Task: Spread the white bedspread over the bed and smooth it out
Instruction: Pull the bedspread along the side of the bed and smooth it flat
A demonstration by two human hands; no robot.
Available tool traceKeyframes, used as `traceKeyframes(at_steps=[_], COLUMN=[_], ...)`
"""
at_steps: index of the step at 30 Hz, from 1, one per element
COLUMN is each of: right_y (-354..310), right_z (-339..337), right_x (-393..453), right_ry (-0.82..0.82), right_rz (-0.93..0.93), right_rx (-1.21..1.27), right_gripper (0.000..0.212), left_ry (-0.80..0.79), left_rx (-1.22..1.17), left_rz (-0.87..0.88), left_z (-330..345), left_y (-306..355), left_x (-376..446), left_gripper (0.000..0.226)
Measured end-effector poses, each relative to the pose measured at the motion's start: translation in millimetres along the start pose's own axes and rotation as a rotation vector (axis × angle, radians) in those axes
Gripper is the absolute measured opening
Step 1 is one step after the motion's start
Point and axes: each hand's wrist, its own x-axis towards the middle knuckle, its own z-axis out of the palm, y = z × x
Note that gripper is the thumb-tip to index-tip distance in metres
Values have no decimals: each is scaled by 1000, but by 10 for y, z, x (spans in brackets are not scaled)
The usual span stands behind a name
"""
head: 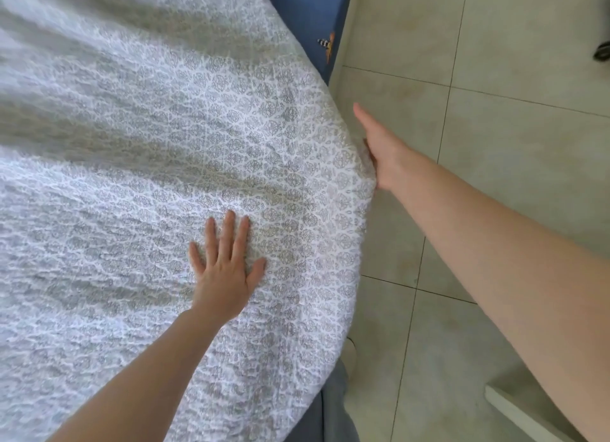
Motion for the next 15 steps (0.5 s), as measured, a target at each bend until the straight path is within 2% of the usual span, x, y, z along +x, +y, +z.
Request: traceKeyframes(at_steps=[1,3,6,8,11,13,15], right_y=[-32,-70,49,232,490,545,483], right_z=[64,170,334,486,679,715,736], right_x=[28,33,2,-15,-41,-6,61], right_ry=[-4,-116,-181,-150,-162,-186,-147], right_rz=[6,58,173,90,30,99,140], right_rx=[-65,-244,-553,-891,-1298,-1292,-1088], right_gripper=[69,65,83,85,70,66,82], left_ry=[-1,7,57,148,276,254,175], left_rx=[8,1,-102,-165,-178,-174,-135], left_rz=[-4,-17,-67,-93,-81,-102,-117], left_z=[3,-25,-198,-331,-456,-496,-461], left_y=[9,38,95,120,85,6,-130], left_x=[-4,7,89,188,364,466,515], left_gripper=[79,80,69,58,53,60,67])
